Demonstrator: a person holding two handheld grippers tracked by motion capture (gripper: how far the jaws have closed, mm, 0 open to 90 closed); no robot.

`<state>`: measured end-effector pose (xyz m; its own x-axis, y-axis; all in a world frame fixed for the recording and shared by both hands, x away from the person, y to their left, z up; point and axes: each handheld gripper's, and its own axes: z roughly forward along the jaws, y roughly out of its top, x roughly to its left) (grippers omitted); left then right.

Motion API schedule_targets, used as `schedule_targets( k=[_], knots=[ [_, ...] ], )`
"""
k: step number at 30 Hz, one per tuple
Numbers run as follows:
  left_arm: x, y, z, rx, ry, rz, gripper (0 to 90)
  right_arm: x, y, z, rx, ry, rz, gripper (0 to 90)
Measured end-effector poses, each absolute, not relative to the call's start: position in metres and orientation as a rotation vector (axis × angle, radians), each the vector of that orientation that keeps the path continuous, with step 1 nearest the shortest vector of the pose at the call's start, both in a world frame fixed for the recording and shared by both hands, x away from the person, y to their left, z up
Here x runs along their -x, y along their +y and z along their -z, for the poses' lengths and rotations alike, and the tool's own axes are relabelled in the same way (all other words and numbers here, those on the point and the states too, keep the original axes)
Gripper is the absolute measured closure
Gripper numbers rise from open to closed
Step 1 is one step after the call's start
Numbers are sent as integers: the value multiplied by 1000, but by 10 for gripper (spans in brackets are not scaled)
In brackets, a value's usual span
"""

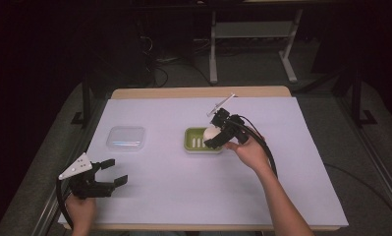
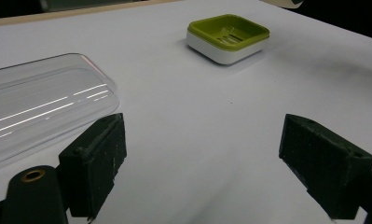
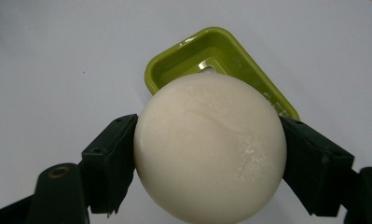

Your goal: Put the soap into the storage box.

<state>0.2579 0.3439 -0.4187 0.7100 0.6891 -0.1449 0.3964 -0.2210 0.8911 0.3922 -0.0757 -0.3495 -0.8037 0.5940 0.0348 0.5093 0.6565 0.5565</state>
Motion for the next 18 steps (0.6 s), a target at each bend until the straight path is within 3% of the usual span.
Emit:
schedule_targets(
  k=[18],
  knots=[
    [-257,345,418,-1840,846,-343,145,-404,-57,347,-890,2727,-835,234]
  ],
)
